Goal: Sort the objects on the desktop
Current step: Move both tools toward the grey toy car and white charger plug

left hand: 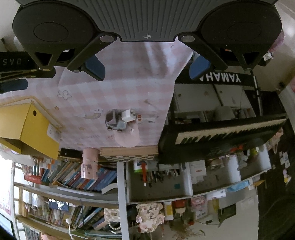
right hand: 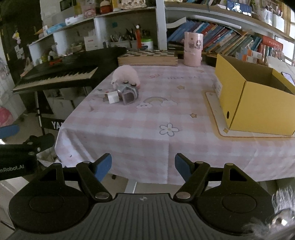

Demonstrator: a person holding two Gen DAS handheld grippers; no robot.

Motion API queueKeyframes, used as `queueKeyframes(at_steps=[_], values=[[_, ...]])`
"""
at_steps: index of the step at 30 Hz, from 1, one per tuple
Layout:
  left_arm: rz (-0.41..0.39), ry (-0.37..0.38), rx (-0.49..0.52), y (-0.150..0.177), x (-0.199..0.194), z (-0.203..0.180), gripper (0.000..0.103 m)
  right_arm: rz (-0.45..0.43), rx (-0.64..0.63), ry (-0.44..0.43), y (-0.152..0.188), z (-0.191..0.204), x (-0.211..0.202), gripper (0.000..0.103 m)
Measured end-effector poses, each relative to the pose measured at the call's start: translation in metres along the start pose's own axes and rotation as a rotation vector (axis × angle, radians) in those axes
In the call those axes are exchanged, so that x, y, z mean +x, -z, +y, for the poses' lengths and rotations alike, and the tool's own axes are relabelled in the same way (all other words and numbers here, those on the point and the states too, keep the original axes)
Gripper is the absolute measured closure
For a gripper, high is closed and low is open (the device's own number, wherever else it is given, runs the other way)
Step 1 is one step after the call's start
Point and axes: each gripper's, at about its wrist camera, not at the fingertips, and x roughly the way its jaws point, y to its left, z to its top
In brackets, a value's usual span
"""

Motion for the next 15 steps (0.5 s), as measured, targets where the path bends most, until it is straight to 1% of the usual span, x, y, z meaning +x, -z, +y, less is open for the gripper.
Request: queueKeyframes(at_steps=[7,15], values=[[-0.013,0.018,0.039,-0.002,0.001,-0.004,0.004,-0.001,-0.014,0.001,-0.004,0.007,0.002,0.029],[0.025,0.035,0.033,-0.003,0.015,-0.009,0.004,0.026,-0.014,0.005,-0.007,0.002,0.011,0.029]])
